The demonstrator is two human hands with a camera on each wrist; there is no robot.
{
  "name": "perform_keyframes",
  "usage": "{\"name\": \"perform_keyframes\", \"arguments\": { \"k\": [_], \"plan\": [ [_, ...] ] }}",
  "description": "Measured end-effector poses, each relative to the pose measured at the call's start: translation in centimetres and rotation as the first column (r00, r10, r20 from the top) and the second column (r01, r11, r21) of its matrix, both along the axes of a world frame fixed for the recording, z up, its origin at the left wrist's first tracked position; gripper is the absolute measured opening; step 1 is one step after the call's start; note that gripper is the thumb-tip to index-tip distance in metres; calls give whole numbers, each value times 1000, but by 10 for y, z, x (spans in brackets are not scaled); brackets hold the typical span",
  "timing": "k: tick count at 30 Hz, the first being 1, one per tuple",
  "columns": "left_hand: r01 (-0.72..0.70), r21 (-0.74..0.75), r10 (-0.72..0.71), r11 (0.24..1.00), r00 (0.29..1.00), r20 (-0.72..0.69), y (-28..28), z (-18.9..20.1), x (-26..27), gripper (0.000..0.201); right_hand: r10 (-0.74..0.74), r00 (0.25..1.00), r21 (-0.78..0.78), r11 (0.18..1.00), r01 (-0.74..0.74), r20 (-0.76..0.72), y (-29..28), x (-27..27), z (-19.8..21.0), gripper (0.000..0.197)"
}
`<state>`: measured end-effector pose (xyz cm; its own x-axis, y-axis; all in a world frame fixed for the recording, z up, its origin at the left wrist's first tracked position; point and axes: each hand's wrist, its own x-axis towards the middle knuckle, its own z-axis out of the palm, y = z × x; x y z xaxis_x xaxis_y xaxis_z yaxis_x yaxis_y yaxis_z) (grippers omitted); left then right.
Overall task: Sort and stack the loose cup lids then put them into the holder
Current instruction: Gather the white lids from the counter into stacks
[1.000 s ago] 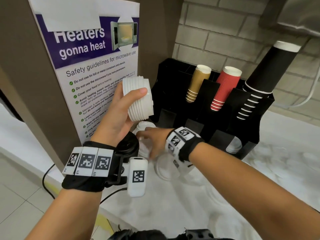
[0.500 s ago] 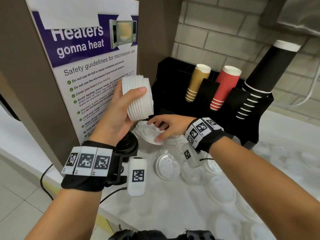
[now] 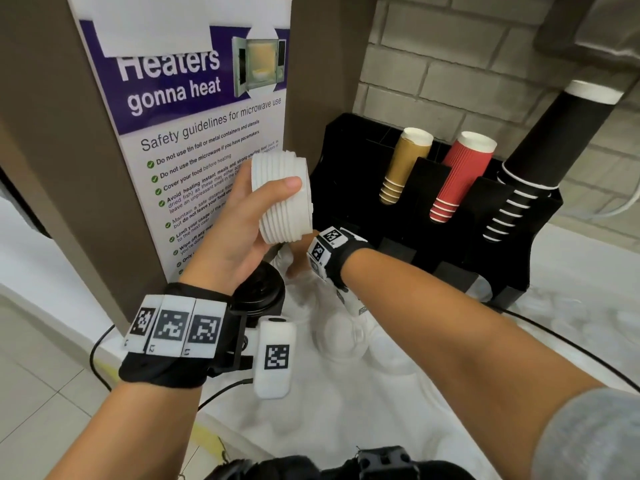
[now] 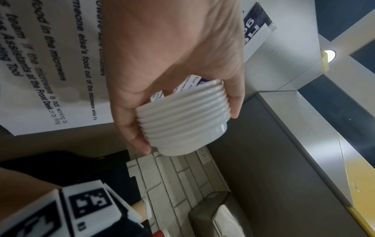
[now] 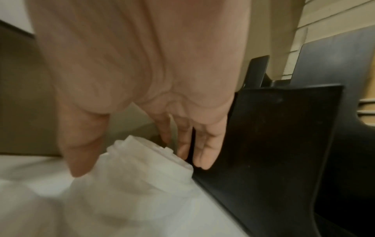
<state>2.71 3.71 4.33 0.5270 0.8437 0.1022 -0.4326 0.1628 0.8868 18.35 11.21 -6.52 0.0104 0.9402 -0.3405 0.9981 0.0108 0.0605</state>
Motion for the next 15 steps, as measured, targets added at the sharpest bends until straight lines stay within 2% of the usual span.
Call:
{"name": "perform_keyframes", "arguments": {
  "k": [7, 11, 13, 15],
  "plan": [
    [31, 15, -31, 999, 1000, 2, -2, 4, 3, 89, -53, 997, -3, 999, 53, 49, -21, 2, 7, 85],
    [38, 14, -38, 999, 999, -7, -2, 5, 4, 91, -119, 986, -40, 993, 115, -113, -33, 14, 24, 81],
    [38, 8, -38, 999, 999, 0, -2, 5, 5, 91, -85, 986, 55, 994, 94, -143, -35, 18, 32, 74],
    [40, 7, -40, 999, 999, 10, -3, 6, 6, 92, -41, 974, 39, 998, 51, -224, -32, 17, 39, 79]
  ]
}}
